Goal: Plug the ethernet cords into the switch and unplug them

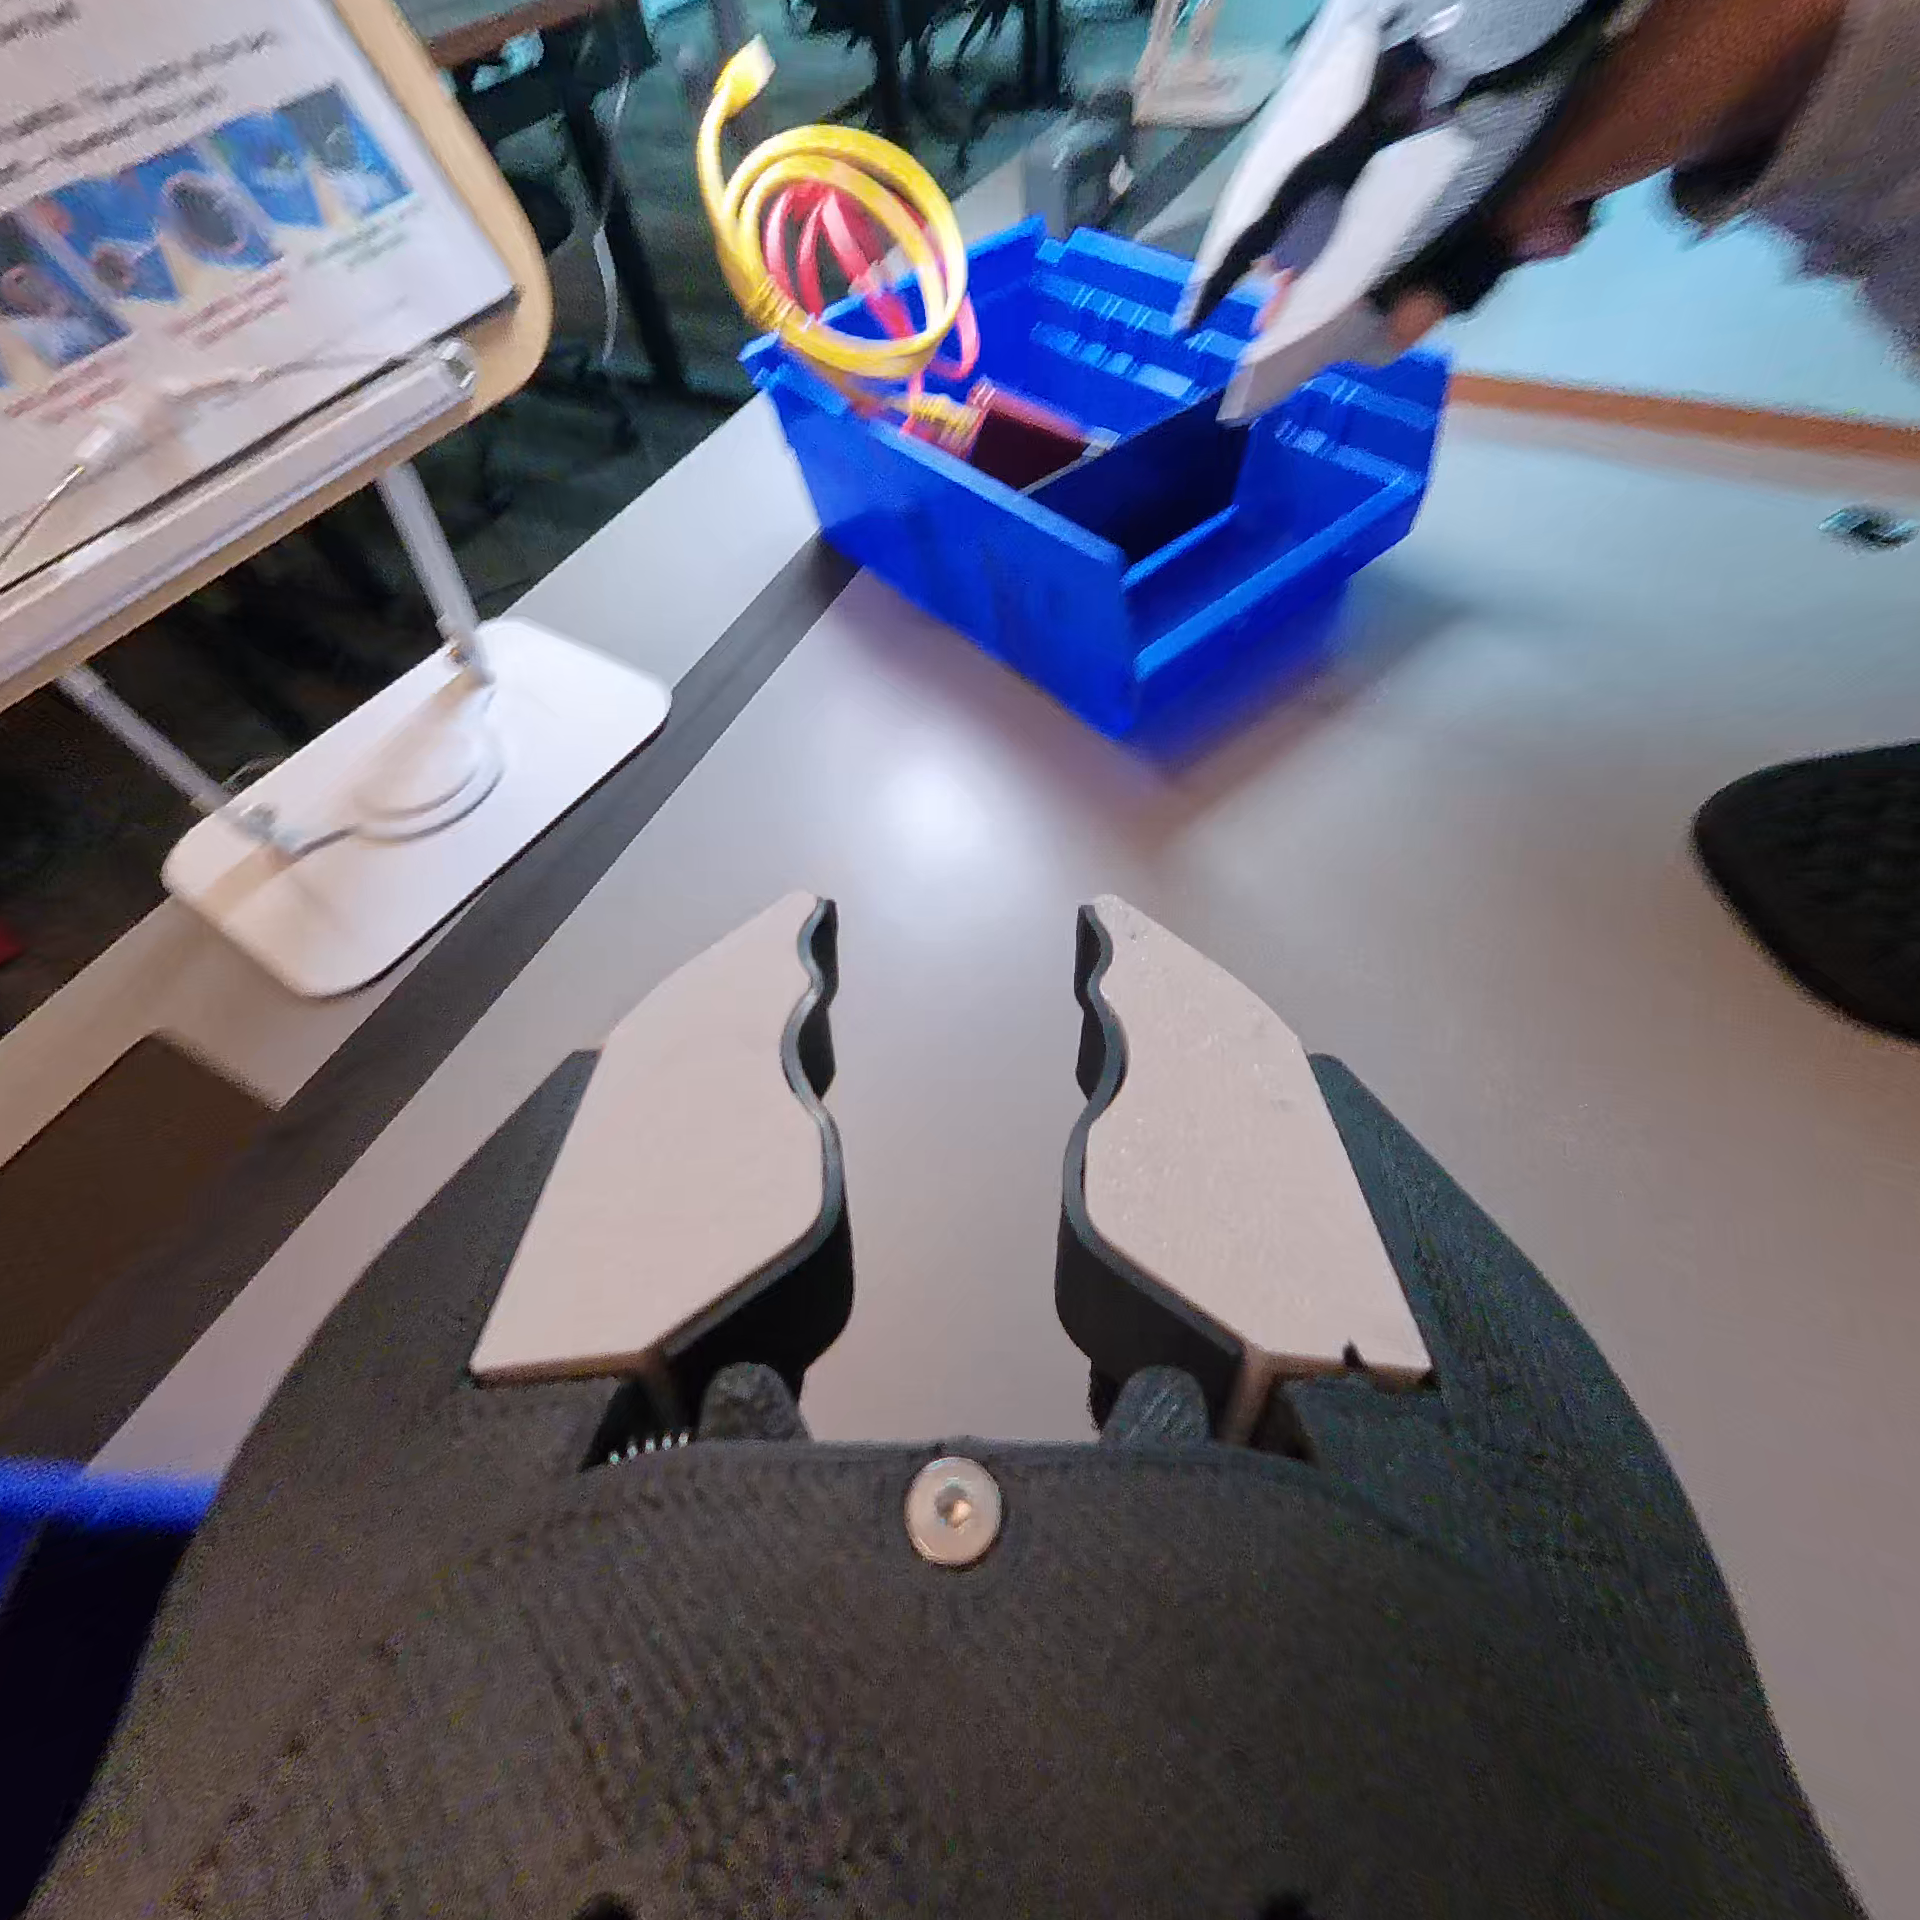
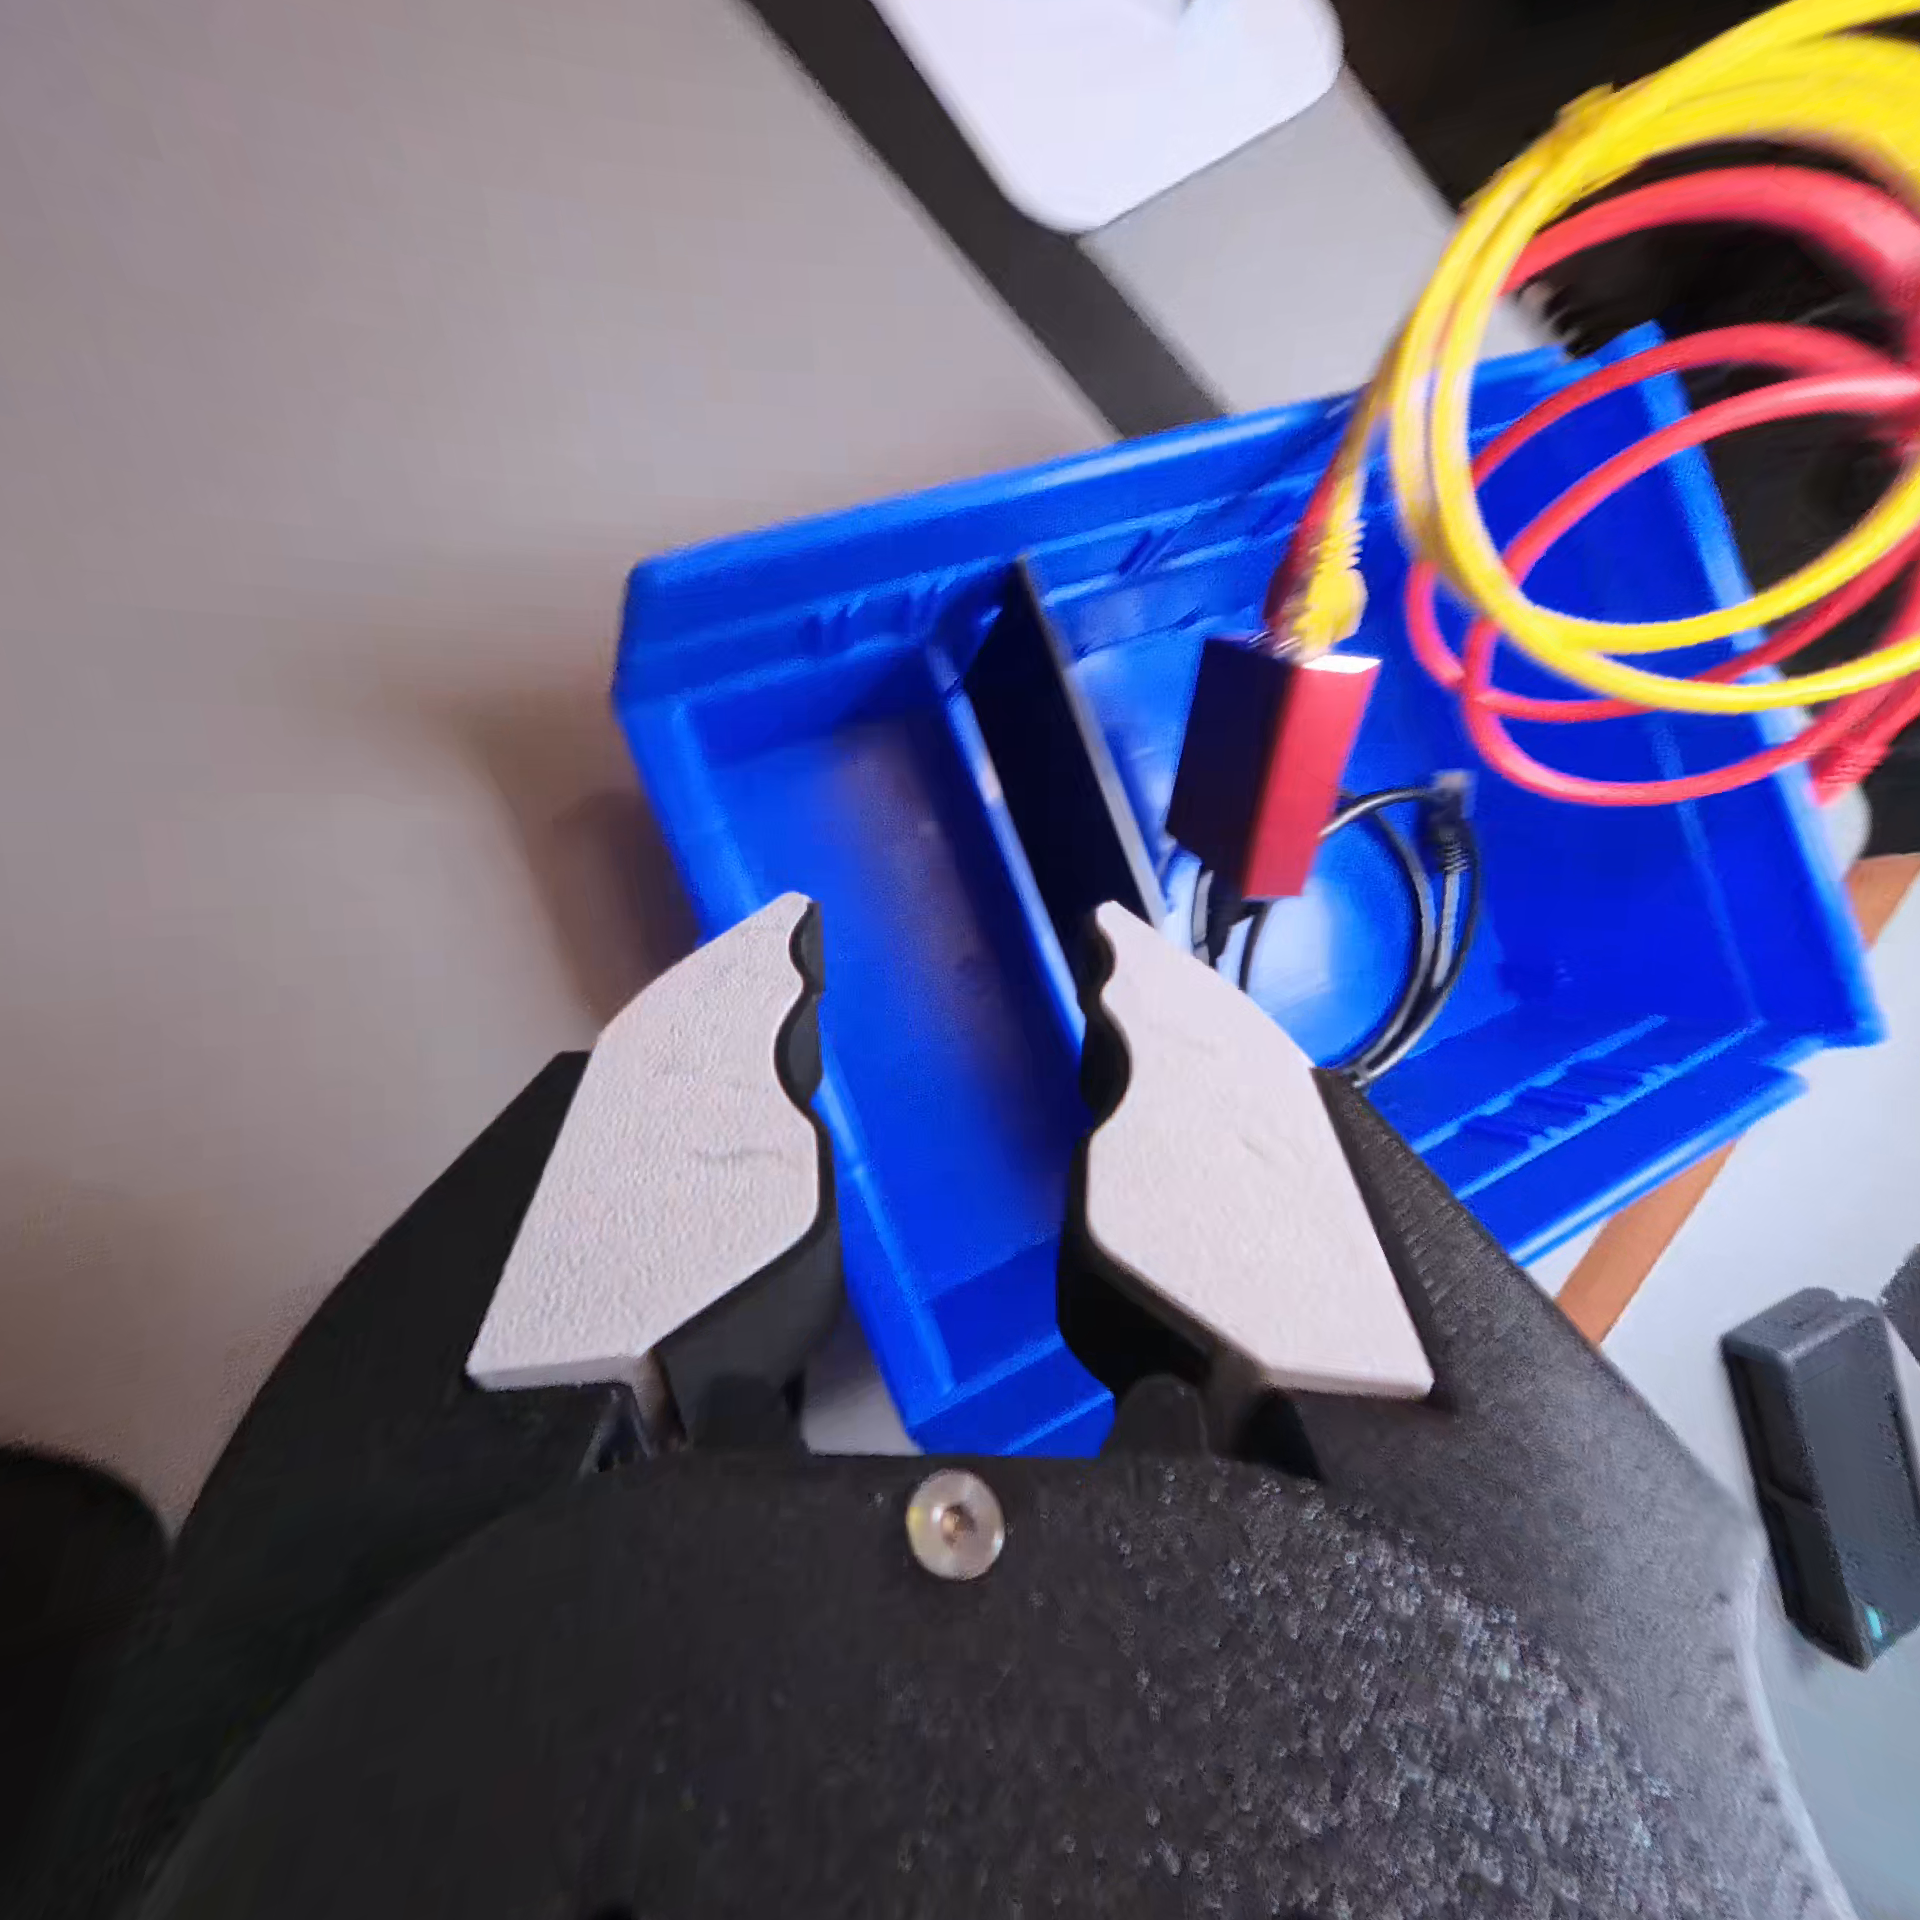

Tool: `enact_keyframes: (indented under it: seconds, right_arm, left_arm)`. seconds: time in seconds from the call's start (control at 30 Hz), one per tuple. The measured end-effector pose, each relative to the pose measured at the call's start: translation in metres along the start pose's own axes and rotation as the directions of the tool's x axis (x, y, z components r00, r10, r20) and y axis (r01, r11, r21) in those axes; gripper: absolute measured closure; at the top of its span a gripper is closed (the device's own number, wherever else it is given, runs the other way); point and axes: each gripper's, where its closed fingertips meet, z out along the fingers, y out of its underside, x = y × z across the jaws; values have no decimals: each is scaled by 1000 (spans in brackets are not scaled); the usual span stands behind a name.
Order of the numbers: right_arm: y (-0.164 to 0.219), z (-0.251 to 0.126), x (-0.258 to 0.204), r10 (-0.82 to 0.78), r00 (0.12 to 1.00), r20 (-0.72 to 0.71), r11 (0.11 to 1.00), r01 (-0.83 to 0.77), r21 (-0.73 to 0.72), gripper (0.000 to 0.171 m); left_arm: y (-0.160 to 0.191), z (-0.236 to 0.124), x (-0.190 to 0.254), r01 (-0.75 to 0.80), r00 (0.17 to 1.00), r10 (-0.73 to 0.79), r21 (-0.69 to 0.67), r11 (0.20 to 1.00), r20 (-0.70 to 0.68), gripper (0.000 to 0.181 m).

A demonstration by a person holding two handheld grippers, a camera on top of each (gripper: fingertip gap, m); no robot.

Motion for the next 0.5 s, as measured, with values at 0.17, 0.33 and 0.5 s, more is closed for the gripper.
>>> enact_keyframes:
  seconds: [0.17, 0.33, 0.5]
  right_arm:
    - [47, 29, -38, -152, 988, 35, 974, 156, -167, 116]
    - [60, 58, -45, -228, 972, 53, 943, 235, -237, 119]
    - [57, 75, -51, -261, 961, 91, 932, 275, -236, 134]
  left_arm:
    - [78, -47, -45, 10, 984, 38, -263, 965, 176, 132]
    - [169, -89, -69, 91, 974, 32, -519, 850, 223, 118]
    - [226, -92, -75, 68, 980, 85, -698, 713, 182, 117]
